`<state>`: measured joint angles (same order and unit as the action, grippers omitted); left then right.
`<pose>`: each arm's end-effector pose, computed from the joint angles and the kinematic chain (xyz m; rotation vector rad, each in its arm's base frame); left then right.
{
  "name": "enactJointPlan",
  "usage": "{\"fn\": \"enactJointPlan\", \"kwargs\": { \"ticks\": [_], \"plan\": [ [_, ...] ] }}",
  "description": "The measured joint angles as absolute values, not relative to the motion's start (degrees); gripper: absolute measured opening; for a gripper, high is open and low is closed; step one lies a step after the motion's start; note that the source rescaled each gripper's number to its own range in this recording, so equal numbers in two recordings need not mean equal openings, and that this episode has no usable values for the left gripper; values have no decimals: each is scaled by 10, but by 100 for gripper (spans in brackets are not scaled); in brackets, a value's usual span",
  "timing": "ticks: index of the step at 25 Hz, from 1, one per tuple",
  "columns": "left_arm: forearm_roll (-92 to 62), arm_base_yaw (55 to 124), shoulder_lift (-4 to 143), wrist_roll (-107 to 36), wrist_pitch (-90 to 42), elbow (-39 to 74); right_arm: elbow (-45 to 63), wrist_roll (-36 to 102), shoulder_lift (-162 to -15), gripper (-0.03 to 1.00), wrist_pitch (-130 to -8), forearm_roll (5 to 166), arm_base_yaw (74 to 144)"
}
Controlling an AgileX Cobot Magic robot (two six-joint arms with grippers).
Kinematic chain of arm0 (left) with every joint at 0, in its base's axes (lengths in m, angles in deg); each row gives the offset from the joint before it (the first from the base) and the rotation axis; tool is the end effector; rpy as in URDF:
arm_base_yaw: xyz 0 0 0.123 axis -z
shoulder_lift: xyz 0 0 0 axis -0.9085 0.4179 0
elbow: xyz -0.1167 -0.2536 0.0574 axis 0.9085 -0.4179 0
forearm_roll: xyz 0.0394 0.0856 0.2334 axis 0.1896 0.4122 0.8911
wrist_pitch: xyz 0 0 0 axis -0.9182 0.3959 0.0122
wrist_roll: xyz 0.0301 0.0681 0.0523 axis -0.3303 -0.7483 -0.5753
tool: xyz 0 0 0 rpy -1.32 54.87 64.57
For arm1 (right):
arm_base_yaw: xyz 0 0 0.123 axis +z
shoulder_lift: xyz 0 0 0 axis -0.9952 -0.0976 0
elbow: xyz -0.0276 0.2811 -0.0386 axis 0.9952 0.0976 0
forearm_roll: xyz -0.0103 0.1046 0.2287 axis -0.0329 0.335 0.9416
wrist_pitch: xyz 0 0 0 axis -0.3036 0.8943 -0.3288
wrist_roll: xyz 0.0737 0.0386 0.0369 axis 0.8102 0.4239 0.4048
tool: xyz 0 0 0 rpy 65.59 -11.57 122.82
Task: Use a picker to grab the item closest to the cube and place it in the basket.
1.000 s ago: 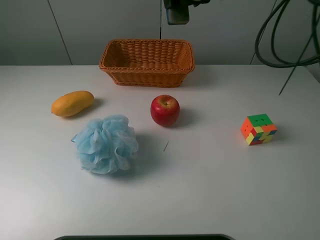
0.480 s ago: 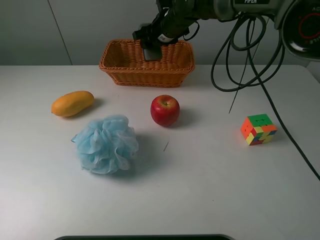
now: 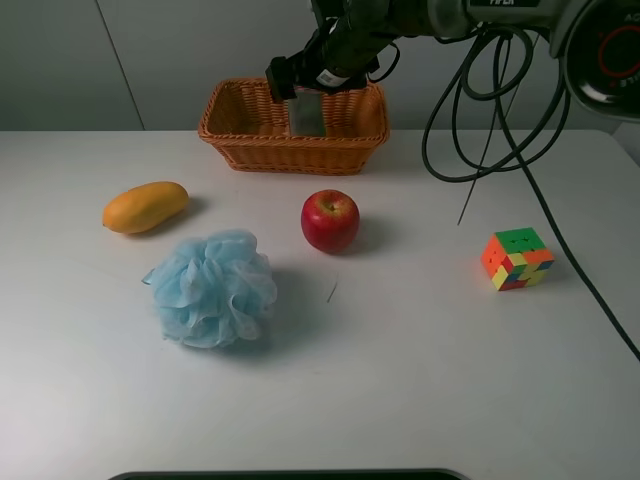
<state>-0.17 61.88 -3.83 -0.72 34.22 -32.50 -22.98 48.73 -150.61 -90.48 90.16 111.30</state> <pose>-0.0074 0.0015 0.2788 -0.0820 2.0541 0.0542 0.4712 0.2502 0.1720 -0.5458 2.3673 0.3749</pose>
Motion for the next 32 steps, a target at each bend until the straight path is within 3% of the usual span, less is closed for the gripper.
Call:
{"fn": "enactJointPlan", "kwargs": {
  "ticks": [9, 16, 27, 32],
  "plan": [
    [-2, 619, -38, -7, 342, -325, -236, 481, -1500, 100, -926, 860, 1113],
    [-2, 619, -38, -7, 342, -325, -236, 480, -1382, 100, -1052, 803, 1093],
    [-2, 619, -38, -7, 342, -325, -237, 474, -1136, 100, -1280, 767, 913],
    [-2, 619, -38, -7, 342, -325, -181, 441, -1024, 100, -1297, 770, 812]
  ]
}}
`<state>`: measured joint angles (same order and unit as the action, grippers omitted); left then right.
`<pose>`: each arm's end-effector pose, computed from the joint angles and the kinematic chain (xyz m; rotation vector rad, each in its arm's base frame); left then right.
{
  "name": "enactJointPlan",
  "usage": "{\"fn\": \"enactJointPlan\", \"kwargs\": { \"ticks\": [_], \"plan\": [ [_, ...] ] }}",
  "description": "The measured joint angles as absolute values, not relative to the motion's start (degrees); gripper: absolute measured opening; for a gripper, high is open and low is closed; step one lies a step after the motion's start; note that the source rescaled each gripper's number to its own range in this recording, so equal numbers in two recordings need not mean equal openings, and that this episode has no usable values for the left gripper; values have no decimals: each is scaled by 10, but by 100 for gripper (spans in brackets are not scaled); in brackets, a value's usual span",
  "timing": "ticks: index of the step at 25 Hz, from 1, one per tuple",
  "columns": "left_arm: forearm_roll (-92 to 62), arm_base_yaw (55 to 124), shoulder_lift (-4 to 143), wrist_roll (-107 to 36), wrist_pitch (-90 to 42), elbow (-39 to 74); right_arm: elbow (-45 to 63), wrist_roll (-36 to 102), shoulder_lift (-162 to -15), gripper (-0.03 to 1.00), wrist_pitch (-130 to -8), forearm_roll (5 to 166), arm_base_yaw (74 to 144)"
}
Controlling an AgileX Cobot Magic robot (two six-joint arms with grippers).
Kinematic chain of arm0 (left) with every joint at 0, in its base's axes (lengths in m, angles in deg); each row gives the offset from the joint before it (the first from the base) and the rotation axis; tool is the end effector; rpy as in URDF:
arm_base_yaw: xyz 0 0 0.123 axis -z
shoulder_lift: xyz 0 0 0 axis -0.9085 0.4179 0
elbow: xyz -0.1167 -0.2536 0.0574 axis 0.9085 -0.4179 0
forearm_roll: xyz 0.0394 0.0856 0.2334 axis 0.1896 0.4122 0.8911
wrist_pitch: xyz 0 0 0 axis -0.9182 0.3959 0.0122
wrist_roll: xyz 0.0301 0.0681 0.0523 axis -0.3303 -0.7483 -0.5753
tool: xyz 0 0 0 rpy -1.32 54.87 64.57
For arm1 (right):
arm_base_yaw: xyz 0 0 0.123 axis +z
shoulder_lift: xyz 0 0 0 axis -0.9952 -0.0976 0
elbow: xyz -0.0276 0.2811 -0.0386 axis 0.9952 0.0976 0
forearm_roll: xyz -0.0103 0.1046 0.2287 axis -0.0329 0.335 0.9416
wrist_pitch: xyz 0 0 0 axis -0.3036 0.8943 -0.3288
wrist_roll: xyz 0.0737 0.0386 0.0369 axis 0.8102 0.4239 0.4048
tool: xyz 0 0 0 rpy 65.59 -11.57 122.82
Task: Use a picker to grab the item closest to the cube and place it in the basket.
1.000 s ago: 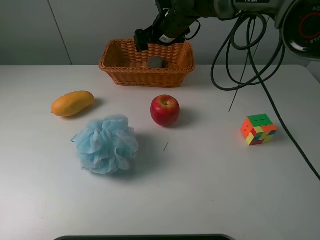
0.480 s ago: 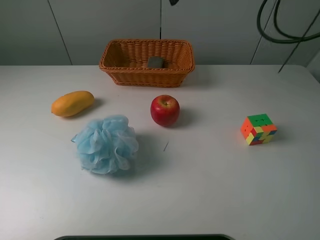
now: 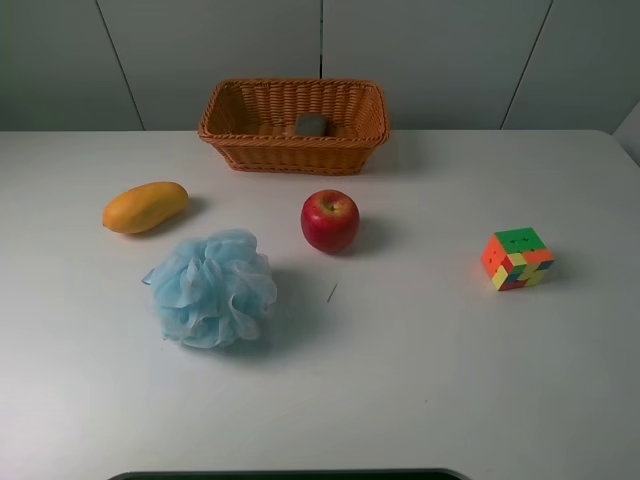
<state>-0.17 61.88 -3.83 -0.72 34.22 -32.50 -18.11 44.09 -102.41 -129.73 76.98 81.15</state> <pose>-0.0074 0.0015 0.2788 -0.0820 2.0541 0.0542 0.3049 -0.0183 0.4710 -0.1817 2.3386 -0.1465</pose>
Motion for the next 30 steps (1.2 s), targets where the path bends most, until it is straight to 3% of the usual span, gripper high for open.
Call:
{"fn": "enactJointPlan", "kwargs": {
  "ticks": [4, 22, 30],
  "plan": [
    [-2, 619, -38, -7, 342, -325, -95, 412, -909, 100, -1300, 771, 770],
    [-2, 619, -38, -7, 342, -325, 433, 413, -343, 100, -1212, 851, 767],
    [-2, 619, -38, -7, 342, -325, 561, 449, -159, 100, -1228, 842, 767]
  ]
}}
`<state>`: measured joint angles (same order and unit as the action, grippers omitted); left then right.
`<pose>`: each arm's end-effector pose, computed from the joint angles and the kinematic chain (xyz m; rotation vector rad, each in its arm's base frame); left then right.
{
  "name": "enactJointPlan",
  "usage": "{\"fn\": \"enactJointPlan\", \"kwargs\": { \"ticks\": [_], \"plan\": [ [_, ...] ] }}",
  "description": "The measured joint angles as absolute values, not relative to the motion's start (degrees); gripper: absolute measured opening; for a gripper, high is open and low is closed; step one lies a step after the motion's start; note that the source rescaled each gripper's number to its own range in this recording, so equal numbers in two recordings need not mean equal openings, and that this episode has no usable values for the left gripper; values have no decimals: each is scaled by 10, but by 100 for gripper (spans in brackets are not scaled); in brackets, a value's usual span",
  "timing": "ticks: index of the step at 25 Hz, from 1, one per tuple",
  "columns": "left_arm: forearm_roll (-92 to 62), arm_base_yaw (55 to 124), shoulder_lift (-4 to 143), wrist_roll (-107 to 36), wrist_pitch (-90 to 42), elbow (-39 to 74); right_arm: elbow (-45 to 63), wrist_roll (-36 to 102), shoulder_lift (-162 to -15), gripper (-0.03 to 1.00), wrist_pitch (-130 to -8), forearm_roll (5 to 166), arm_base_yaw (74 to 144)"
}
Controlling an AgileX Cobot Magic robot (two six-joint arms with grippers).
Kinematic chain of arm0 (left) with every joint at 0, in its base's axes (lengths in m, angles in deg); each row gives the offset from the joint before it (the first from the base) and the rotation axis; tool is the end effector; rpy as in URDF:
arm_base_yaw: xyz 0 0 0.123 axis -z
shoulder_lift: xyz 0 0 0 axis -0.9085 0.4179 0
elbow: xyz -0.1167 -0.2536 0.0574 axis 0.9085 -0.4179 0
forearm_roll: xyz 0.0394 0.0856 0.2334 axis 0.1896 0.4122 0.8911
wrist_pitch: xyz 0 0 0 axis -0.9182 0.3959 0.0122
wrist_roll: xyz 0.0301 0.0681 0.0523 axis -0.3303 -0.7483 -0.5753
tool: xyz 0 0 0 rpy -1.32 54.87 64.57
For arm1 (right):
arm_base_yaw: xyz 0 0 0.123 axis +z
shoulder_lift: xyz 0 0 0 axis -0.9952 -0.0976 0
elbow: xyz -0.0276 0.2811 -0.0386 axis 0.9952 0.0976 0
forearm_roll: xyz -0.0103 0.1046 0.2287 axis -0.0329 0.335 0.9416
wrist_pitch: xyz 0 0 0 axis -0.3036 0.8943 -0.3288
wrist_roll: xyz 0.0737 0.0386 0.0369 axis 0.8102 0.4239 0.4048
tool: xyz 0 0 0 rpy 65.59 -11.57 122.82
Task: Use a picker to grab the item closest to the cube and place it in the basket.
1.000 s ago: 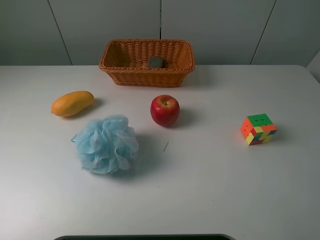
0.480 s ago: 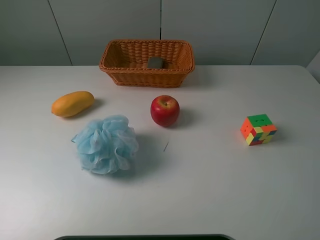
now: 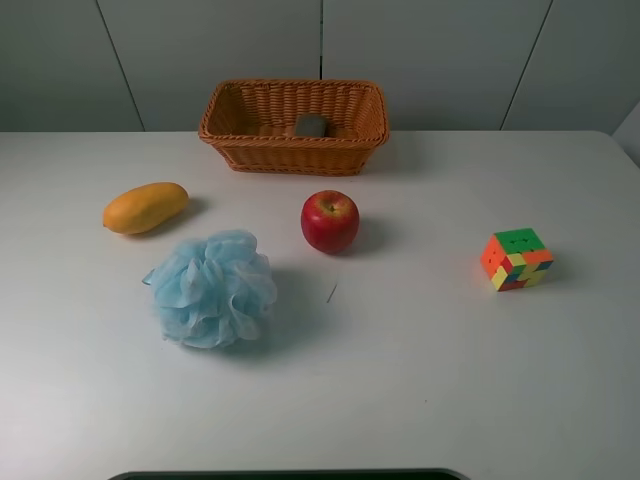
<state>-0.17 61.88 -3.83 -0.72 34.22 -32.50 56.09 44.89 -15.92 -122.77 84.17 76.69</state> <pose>-0.0074 0.0015 0.2788 -0.0820 2.0541 0.0542 -0.0136 0.0111 0.2960 -0.0759 1.9994 -0.0776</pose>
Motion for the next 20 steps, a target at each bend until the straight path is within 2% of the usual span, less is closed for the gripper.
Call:
{"fn": "enactJointPlan", "kwargs": {
  "ticks": [6, 20],
  "plan": [
    [-2, 619, -38, -7, 342, -325, 596, 457, -158, 100, -1240, 824, 767],
    [-2, 619, -38, -7, 342, -325, 597, 491, -155, 100, -1233, 797, 767]
  ]
}}
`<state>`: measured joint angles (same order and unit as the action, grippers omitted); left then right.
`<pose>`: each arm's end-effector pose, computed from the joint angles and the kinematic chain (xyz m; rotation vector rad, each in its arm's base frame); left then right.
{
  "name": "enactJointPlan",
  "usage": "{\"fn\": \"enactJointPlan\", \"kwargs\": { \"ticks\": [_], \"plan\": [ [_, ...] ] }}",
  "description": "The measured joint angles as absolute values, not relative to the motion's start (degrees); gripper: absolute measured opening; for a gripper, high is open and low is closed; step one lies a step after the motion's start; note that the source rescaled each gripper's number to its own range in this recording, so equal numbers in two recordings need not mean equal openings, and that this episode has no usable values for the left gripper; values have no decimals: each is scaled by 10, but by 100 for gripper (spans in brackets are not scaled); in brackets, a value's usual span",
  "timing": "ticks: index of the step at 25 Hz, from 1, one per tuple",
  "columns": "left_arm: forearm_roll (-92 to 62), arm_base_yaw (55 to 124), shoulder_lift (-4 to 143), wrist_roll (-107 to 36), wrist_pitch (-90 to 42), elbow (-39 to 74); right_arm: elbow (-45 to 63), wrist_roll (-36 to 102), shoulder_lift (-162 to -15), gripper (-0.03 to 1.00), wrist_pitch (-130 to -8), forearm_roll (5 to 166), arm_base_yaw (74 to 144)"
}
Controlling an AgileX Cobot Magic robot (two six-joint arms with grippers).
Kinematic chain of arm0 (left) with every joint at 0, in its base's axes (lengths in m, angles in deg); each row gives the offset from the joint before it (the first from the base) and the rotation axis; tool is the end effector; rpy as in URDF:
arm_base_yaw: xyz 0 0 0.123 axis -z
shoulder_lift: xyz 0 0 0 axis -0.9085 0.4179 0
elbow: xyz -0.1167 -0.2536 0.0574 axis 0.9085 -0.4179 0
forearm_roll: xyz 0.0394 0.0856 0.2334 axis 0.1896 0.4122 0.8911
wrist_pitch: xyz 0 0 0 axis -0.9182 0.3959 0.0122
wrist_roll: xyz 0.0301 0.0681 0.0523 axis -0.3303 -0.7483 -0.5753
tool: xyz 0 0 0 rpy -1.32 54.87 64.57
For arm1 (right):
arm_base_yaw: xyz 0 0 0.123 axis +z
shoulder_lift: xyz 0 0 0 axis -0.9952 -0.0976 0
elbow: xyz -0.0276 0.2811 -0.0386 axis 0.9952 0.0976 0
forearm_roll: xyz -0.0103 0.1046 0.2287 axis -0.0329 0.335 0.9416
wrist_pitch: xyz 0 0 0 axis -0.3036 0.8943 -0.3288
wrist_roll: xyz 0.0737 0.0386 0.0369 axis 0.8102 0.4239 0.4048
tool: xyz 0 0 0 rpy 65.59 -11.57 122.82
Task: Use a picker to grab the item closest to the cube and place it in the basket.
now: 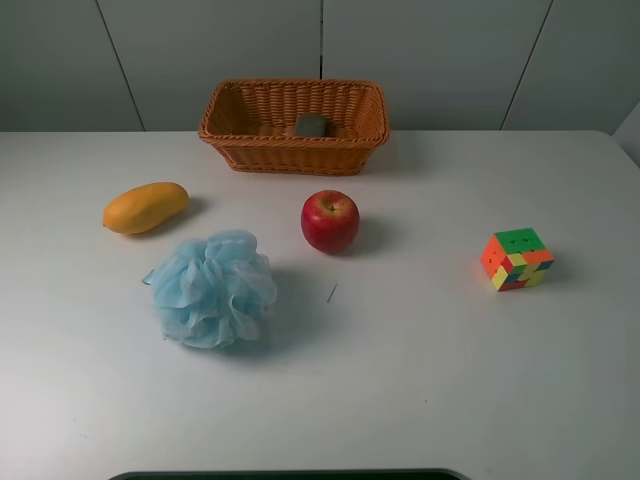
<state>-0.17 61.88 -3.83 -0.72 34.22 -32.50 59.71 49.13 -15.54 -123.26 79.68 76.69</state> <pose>-0.0074 0.0015 0.2788 -0.0820 2.0541 0.0542 -0.0078 0.0039 0.2778 0.0078 2.0716 -0.1153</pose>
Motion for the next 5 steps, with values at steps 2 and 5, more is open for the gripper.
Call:
{"fn": "enactJointPlan", "kwargs": {
  "ticks": [2, 5],
  "plan": [
    [-2, 619, -38, -7, 342, -325, 597, 491, -155, 100, -1233, 797, 767],
    [-2, 619, -38, -7, 342, -325, 597, 492, -155, 100, -1233, 797, 767]
  ]
}}
